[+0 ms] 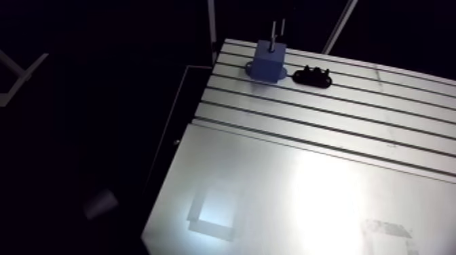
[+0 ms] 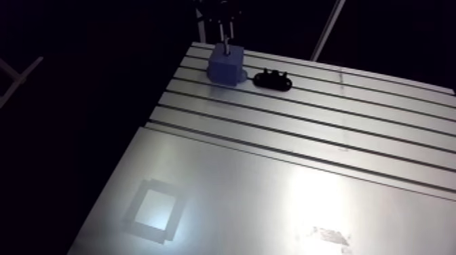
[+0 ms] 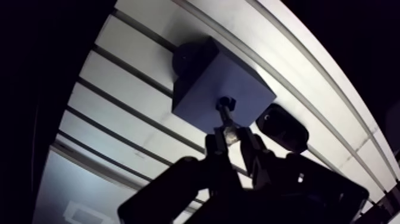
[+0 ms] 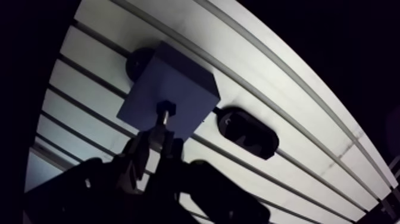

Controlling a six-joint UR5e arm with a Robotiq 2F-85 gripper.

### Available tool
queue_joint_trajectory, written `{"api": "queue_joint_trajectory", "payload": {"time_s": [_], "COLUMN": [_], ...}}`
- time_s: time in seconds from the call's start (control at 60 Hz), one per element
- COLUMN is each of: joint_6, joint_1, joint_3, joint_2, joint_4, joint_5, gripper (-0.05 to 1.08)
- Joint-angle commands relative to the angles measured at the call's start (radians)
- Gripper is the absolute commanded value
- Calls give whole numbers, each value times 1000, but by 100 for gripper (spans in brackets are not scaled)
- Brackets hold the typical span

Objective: Pick up the M10 bolt and insert it into the hex recess until seated.

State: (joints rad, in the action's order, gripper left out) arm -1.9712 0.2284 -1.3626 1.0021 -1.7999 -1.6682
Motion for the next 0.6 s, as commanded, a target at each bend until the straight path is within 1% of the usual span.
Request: {"api": "queue_joint_trajectory", "payload": {"time_s": [0.017,0.6], "joint_6": [1,-1], "joint_1": [0,0], "joint_3": [7,12], "joint_2": [-3,-12], "joint_4": [0,-2], "joint_5": [0,0], "gripper": [85,84]}}
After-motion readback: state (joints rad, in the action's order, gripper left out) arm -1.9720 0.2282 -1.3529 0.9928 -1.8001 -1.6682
